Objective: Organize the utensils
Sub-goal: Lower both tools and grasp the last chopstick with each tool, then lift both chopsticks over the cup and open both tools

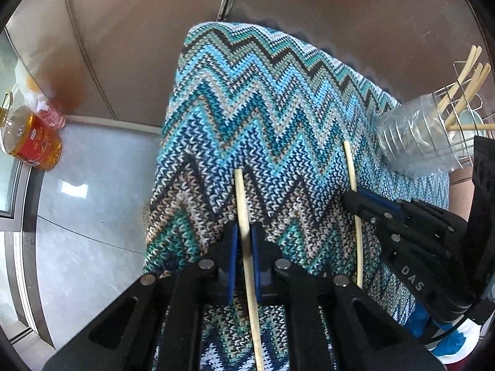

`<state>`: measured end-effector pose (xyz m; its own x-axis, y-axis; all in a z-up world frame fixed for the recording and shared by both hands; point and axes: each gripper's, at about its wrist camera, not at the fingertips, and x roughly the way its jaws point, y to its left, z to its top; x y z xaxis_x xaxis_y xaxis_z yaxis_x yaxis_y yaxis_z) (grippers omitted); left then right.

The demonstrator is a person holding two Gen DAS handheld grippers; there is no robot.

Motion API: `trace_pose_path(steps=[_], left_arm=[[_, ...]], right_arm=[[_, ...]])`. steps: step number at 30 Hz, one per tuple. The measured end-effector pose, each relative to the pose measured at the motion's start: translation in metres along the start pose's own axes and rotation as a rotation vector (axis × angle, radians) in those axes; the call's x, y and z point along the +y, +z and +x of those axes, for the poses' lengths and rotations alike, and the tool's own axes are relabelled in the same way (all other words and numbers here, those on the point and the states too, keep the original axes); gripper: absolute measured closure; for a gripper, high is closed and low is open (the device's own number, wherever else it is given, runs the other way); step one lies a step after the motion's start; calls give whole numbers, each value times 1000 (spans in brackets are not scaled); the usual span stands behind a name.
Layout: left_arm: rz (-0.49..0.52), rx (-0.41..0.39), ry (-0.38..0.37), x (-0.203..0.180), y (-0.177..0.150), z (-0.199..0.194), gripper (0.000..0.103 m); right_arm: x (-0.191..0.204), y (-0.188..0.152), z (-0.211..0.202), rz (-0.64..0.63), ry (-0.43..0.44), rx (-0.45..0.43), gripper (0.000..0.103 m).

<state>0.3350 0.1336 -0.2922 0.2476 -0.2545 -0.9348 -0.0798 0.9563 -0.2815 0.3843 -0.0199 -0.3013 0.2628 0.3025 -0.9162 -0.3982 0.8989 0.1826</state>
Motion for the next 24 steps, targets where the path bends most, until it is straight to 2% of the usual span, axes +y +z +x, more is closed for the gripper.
trace_pose_path(steps=[3,8,18,24], left_arm=[[-15,-3,5,-1,1,0,97],[-34,-40,-28,-1,-6,-13,98],[-19,-127,-15,-18,-35,-63,98],[0,-188,-23,-32,-58,-100,98]], right_arm=[[-2,-3,-5,5,3,-9,98],[-7,-18,-36,4,33,-69,98],[-17,-68,-121,34,159,-261,98],[-20,-102,-169,46,185,-363,98]])
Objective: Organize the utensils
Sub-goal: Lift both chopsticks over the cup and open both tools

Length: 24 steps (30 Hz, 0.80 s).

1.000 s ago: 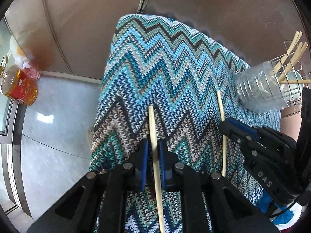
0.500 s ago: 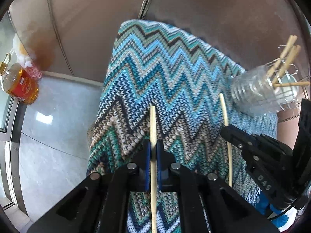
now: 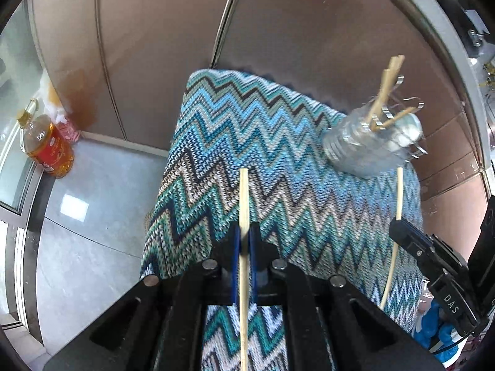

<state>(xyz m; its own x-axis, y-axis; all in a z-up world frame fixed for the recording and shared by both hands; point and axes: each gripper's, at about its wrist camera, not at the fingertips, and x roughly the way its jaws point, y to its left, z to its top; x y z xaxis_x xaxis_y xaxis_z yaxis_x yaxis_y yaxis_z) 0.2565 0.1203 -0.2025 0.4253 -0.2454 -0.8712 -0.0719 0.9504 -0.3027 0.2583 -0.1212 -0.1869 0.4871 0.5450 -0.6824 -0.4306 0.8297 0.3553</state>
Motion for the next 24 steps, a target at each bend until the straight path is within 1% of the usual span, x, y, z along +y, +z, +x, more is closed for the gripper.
trace_pose_path(steps=[4,6,8,9,11,12,15,16,19,22,24], left_arm=[[18,-61,-35,-17,-5,-30,98],[37,-121,-61,-30,-3,-49,98],[58,-199,-88,-45,0,-72,98],[68,-244,-116,-55,6,-84,98],[81,-311,-148,-70,14,-99,98],[87,-357,-179,-79,21,-107,98],[97,-459,-244,-102,40,-122,98],[99,-517,-274,-111,49,-127,98],[88,-629,-321,-129,71,-131,98],[55,-738,-317,-142,93,-122,98],[30,-777,-310,-147,107,-107,98]], right_arm=[[4,-1,-35,-21,-6,-96,98],[6,6,-54,-34,-17,-162,98],[7,16,-71,-49,-21,-239,98],[7,25,-79,-56,-23,-288,98],[6,43,-94,-71,-27,-378,98],[6,50,-100,-78,-32,-410,98],[0,79,-113,-98,-41,-523,98],[-3,88,-115,-99,-42,-555,98],[-10,114,-118,-105,-47,-644,98],[-19,132,-108,-111,-73,-708,98],[-27,141,-95,-108,-91,-734,98]])
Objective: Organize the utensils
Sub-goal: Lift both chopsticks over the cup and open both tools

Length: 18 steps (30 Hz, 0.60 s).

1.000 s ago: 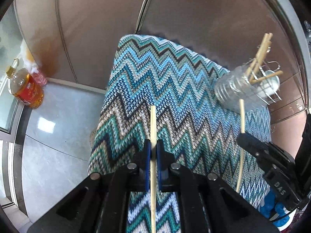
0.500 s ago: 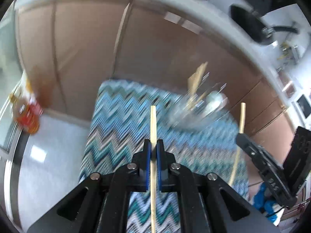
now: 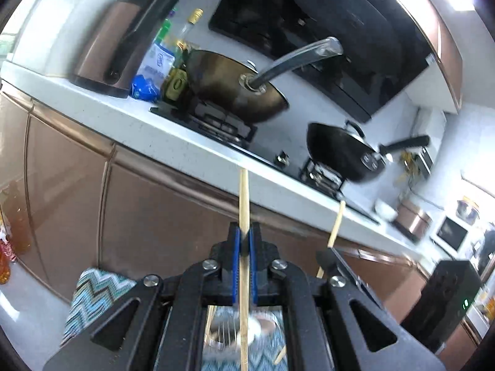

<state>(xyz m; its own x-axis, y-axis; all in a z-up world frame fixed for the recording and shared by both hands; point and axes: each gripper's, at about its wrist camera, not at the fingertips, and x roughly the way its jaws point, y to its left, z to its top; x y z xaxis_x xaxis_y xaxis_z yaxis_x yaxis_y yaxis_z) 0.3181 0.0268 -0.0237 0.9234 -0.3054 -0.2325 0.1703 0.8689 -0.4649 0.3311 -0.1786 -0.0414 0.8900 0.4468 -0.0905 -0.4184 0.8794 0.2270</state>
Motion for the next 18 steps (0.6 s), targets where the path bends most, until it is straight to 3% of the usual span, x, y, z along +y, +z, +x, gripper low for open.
trace_pose_path(steps=[7,18], left_arm=[[52,-53,84,0,-29,63,98],[68,-89,134,11,-56,84,98]], right_arm=[[-27,-28,41,5,-33,-5,98],[-40,-60,55,-7,-65,-9,98]])
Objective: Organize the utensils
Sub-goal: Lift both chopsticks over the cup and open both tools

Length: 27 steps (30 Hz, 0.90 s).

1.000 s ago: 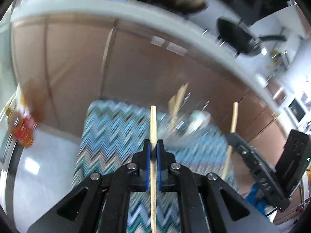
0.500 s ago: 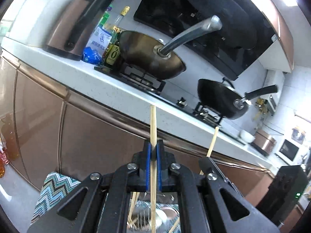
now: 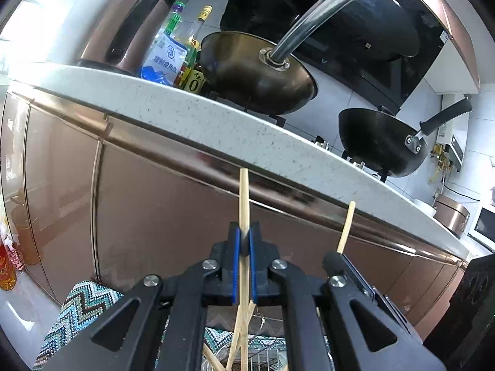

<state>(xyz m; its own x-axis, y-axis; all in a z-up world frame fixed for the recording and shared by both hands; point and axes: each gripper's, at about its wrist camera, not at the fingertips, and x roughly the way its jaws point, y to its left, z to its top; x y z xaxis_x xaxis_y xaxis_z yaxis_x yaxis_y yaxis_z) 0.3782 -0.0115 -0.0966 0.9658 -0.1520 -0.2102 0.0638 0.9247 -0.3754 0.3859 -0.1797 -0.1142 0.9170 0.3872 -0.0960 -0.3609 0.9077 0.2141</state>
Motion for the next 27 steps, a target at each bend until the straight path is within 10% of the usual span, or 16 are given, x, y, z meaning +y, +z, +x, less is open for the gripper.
trace_pose_path(steps=[7,11,14,27], left_arm=[[14,2,10,2,-14,3,96],[8,14,-7,2,-14,-1,86],[0,-4,-1,3,-8,-11,76],[35,-54,73,3,35,-114,59]], right_arm=[[-2,-10,-7,-2,-31,-23,96],[-2,-8,-15,9,-32,-38,70],[1,-1,-24,3,-38,-48,69],[30,47,-104,17,-135,-72,51]])
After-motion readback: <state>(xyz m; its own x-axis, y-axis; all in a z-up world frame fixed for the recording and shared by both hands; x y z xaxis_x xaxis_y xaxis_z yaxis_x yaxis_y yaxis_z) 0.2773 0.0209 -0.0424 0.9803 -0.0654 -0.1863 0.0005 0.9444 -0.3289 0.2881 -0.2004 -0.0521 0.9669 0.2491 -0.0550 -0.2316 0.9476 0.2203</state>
